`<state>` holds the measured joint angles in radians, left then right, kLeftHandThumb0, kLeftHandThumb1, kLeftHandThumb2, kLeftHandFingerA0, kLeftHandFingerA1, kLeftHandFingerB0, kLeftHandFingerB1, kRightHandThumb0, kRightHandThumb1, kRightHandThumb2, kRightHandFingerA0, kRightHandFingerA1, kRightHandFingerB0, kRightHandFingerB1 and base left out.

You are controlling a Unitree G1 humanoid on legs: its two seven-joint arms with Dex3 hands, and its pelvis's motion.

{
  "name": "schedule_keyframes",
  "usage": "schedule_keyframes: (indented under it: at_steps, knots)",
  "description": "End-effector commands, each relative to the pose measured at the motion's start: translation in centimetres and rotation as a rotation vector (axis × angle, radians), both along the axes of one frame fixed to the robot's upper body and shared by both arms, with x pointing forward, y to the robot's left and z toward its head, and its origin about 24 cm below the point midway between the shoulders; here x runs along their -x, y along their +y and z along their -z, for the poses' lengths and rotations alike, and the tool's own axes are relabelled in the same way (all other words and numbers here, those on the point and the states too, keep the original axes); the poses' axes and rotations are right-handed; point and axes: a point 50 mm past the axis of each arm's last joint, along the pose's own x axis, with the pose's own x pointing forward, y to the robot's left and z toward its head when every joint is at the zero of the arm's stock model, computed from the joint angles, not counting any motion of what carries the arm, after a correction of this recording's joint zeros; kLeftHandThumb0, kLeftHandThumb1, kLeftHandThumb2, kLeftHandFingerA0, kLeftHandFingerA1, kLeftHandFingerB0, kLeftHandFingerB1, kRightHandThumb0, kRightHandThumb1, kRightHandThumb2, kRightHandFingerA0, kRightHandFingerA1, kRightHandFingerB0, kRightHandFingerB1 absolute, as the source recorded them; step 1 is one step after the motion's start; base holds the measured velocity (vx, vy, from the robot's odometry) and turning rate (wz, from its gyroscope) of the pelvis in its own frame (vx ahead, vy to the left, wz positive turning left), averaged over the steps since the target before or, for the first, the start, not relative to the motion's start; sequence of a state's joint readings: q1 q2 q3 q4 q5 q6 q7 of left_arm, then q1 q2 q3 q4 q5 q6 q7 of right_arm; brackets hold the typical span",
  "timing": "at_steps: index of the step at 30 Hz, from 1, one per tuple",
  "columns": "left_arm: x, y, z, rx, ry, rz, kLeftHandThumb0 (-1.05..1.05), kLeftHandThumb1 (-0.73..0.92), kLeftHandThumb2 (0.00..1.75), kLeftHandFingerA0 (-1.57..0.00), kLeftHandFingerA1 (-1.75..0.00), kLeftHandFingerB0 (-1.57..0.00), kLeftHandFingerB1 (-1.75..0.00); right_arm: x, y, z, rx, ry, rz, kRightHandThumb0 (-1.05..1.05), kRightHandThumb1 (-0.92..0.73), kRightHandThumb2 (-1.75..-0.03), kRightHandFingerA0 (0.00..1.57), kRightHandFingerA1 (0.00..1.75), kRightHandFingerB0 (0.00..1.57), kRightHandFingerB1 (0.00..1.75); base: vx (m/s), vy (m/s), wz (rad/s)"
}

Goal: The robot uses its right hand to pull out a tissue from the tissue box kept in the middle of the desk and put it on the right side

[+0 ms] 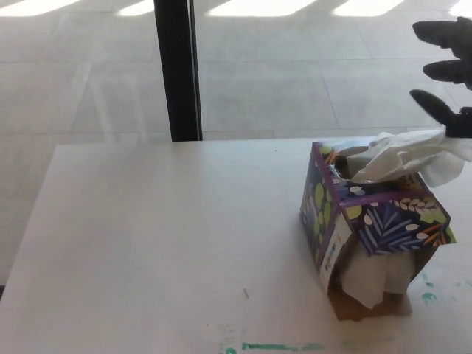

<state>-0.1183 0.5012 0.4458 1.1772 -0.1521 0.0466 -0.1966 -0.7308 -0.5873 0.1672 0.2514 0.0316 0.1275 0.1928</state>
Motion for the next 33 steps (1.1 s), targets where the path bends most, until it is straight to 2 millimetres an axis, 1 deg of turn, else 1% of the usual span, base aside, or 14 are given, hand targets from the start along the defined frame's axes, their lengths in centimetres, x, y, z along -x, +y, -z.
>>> schedule_keyframes:
  at_steps: [1,4,5,6,14,15,17,18,21,22,23,27,31,33]
  knots:
    - [0.1,0.7,-0.7,-0.007,-0.008,0.000,-1.05,0.78,0.99,-0.61,-0.58,-0.42,-0.82,-0.6,-0.6,0.0,0.357,0.196,-0.036,-0.87,-0.56,-0.97,0.00,0.24,0.07,0.19,0.00,0.000,0.00]
    - [0.1,0.7,-0.7,-0.007,-0.008,-0.002,-1.05,0.78,0.99,-0.62,-0.58,-0.43,-0.82,-0.5,-0.7,0.1,0.378,0.205,-0.046,-0.87,-0.57,-0.97,0.00,0.24,0.08,0.20,0.00,0.000,0.00]
    - [0.1,0.7,-0.7,-0.018,-0.003,0.008,-1.05,0.80,0.99,-0.63,-0.58,-0.43,-0.80,-0.4,-0.7,0.2,0.400,0.213,-0.045,-0.81,-0.71,-0.63,0.00,0.14,0.07,0.27,0.00,0.000,0.00]
    - [0.2,0.8,-0.7,-0.018,-0.003,-0.005,-1.05,0.78,1.00,-0.64,-0.58,-0.43,-0.79,-0.2,-0.6,0.2,0.428,0.221,-0.053,-0.82,-0.56,-0.96,0.00,0.23,0.08,0.27,0.00,0.000,0.00]
    - [0.2,0.8,-0.7,-0.019,0.006,0.002,-1.05,0.79,1.01,-0.64,-0.59,-0.44,-0.82,0.1,-1.5,-0.7,0.568,0.259,-0.062,-0.91,-0.65,-1.03,0.00,0.20,0.04,0.30,0.00,0.000,0.00]
    - [0.2,0.8,-0.8,-0.022,0.007,0.000,-1.05,0.79,1.01,-0.65,-0.59,-0.45,-0.80,-0.1,-1.5,-0.8,0.581,0.258,-0.064,-0.88,-0.80,-0.65,0.00,0.20,0.12,0.28,0.00,0.000,0.00]
    - [0.1,0.9,-0.9,-0.023,0.003,-0.006,-1.05,0.79,1.01,-0.65,-0.60,-0.45,-0.81,-0.4,-1.3,-0.9,0.610,0.264,-0.068,-0.87,-0.79,-0.65,0.00,0.19,0.13,0.27,0.00,0.000,0.00]
    - [0.1,0.9,-0.9,-0.022,0.001,-0.005,-1.05,0.80,1.00,-0.66,-0.61,-0.45,-0.82,-0.4,-1.3,-0.8,0.615,0.271,-0.069,-0.88,-0.63,-1.04,0.00,0.23,0.10,0.34,0.00,0.000,0.00]
    - [0.1,0.9,-0.8,-0.023,0.003,0.001,-1.05,0.79,1.00,-0.66,-0.61,-0.45,-0.82,-0.4,-1.1,-0.6,0.625,0.303,-0.077,-0.85,-0.63,-1.02,0.00,0.23,0.10,0.34,0.00,0.000,0.00]
    - [0.1,0.9,-0.8,-0.032,0.008,0.006,-1.05,0.81,1.01,-0.64,-0.58,-0.44,-0.80,-0.5,-0.9,-0.2,0.638,0.337,-0.097,-0.81,-0.59,-0.99,0.01,0.27,0.11,0.35,0.00,0.000,0.00]
    - [0.1,0.9,-0.9,-0.026,0.003,0.000,-1.05,0.79,1.01,-0.63,-0.58,-0.44,-0.81,-0.6,-0.7,0.1,0.686,0.376,-0.092,-0.75,-0.71,-0.63,0.02,0.27,0.14,0.26,0.00,0.000,0.00]
    - [0.1,0.9,-0.9,-0.024,-0.005,0.002,-1.05,0.80,1.00,-0.63,-0.58,-0.44,-0.81,-1.0,-0.4,1.0,0.710,0.413,-0.072,-0.70,-0.68,-0.60,0.01,0.30,0.15,0.28,0.00,0.000,0.00]
    - [0.0,0.8,-0.8,-0.035,0.006,0.007,-1.05,0.81,1.00,-0.65,-0.58,-0.46,-0.80,-1.4,-0.3,1.3,0.715,0.415,-0.050,-0.64,-0.68,-0.63,0.08,0.31,0.15,0.26,0.00,0.000,0.00]
    - [0.0,0.8,-0.8,-0.036,0.010,0.006,-1.05,0.80,1.00,-0.66,-0.59,-0.46,-0.80,-1.8,0.0,1.7,0.722,0.394,-0.038,-0.36,-0.46,-1.01,0.03,0.53,0.00,0.48,0.00,0.000,0.00]
